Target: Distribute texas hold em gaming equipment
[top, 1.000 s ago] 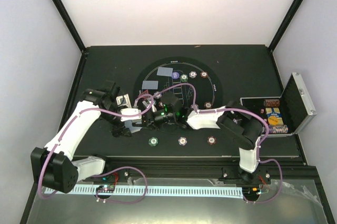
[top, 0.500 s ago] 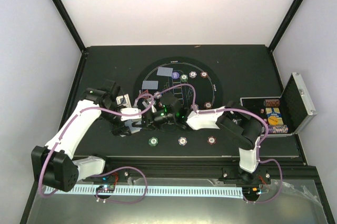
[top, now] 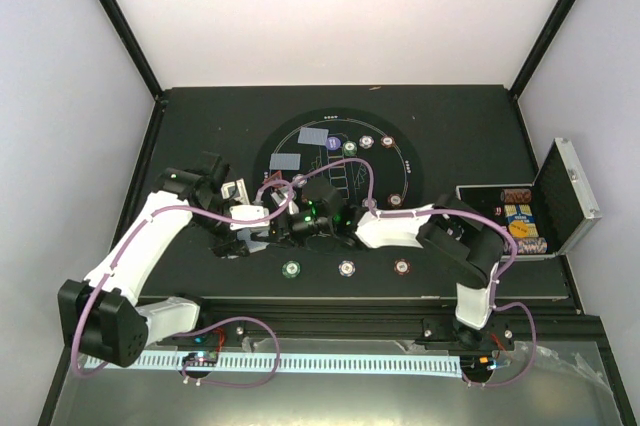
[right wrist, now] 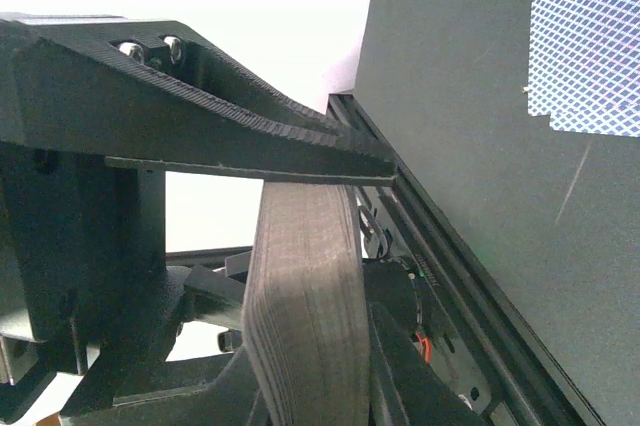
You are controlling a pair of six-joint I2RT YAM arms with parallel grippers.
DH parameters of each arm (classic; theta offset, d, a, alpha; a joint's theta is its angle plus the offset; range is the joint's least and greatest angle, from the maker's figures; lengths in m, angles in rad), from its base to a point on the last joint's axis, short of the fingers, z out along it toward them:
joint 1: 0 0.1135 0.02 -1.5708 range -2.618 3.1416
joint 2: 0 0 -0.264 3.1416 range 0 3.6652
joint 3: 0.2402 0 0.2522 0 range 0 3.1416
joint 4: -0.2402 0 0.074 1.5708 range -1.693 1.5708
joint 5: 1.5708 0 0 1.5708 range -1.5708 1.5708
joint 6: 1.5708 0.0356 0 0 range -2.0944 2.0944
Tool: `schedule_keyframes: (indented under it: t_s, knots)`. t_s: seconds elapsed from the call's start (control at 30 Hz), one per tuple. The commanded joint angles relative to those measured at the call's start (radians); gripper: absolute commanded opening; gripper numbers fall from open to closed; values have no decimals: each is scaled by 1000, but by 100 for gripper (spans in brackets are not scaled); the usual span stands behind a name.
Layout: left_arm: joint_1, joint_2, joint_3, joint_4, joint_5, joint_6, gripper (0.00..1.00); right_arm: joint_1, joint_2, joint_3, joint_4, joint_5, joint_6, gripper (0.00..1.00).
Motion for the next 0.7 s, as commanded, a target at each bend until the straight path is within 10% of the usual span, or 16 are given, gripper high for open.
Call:
schedule_keyframes:
  t_s: [0.0, 0.3, 0.67]
  knots:
    - [-6, -43, 58, -54, 31, -17, 1, -6, -28, -43, -176, 152, -60, 7]
    - [-6, -38, 40, -48, 9, -5, 2, -5, -58, 27, -245, 133, -100, 61]
    - [-6, -31, 43, -41, 1, -8, 2, 12, -8, 72, -171, 79, -51, 69]
